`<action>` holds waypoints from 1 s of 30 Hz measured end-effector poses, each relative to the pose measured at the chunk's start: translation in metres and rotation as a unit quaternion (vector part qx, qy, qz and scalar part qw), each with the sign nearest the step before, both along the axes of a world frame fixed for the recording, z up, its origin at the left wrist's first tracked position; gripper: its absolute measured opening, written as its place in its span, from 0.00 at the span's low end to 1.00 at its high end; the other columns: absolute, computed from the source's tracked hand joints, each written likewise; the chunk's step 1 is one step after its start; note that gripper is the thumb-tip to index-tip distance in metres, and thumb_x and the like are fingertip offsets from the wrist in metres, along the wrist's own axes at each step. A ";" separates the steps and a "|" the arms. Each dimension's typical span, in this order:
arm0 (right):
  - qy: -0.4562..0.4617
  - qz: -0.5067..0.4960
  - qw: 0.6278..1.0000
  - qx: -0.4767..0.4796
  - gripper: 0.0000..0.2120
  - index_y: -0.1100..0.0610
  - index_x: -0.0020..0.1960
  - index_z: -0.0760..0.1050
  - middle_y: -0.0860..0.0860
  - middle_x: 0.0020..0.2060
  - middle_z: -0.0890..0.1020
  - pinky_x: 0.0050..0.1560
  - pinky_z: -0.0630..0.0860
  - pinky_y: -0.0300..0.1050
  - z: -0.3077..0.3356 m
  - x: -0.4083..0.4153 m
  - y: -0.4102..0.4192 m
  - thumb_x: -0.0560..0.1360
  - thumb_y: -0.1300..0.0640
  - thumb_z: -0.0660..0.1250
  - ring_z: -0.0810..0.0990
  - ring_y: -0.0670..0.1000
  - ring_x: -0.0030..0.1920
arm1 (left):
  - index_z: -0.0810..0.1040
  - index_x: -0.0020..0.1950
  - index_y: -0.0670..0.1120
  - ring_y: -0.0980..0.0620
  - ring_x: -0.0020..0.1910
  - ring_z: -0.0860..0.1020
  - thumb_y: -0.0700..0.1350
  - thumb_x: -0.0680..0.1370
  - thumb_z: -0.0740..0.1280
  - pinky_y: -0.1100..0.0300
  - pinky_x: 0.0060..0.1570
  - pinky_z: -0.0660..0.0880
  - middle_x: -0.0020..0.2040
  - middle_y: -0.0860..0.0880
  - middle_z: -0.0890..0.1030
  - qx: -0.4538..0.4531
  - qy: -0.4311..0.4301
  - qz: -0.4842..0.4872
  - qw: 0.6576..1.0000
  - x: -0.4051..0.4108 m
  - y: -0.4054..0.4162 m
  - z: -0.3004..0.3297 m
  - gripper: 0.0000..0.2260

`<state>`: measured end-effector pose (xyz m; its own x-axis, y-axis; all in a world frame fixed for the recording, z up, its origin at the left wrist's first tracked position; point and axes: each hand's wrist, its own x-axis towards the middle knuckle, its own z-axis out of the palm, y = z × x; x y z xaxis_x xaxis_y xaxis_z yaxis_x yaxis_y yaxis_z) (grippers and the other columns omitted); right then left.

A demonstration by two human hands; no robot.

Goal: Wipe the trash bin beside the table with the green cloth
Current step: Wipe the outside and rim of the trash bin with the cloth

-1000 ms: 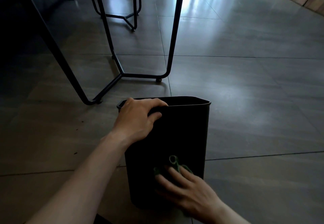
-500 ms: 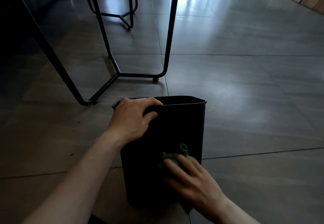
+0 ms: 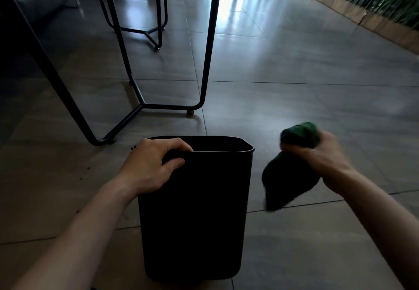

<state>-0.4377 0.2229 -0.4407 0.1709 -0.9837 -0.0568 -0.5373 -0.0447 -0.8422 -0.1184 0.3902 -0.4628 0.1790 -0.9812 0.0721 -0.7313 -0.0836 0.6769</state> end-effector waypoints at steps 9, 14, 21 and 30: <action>0.327 0.391 0.855 -0.093 0.26 0.40 0.64 0.80 0.43 0.64 0.74 0.62 0.77 0.57 0.021 0.036 -0.002 0.73 0.65 0.72 0.79 0.52 0.60 | 0.83 0.51 0.58 0.58 0.46 0.84 0.35 0.76 0.72 0.60 0.50 0.78 0.46 0.58 0.86 -0.021 0.051 -0.070 0.996 0.019 0.015 -0.002 0.16; 0.330 0.429 0.836 -0.093 0.22 0.42 0.62 0.79 0.42 0.59 0.76 0.57 0.78 0.55 0.058 0.044 0.022 0.69 0.55 0.66 0.78 0.50 0.57 | 0.80 0.50 0.62 0.60 0.52 0.79 0.38 0.75 0.72 0.61 0.53 0.73 0.47 0.58 0.82 -0.048 0.008 -0.006 0.999 0.030 0.016 -0.009 0.17; 0.331 0.421 0.825 -0.178 0.10 0.44 0.54 0.77 0.44 0.48 0.76 0.39 0.68 0.46 0.076 0.092 0.043 0.74 0.54 0.71 0.77 0.52 0.50 | 0.79 0.61 0.58 0.55 0.65 0.76 0.35 0.73 0.68 0.60 0.62 0.69 0.62 0.56 0.80 -0.095 -0.029 0.040 0.994 0.011 0.011 0.009 0.22; 0.254 0.351 0.874 -0.219 0.22 0.43 0.65 0.76 0.47 0.57 0.79 0.53 0.76 0.49 0.061 0.119 0.065 0.73 0.58 0.72 0.79 0.54 0.58 | 0.75 0.69 0.57 0.52 0.63 0.76 0.51 0.71 0.77 0.43 0.67 0.71 0.57 0.63 0.77 -0.107 -0.052 -0.013 0.993 -0.013 0.019 0.025 0.27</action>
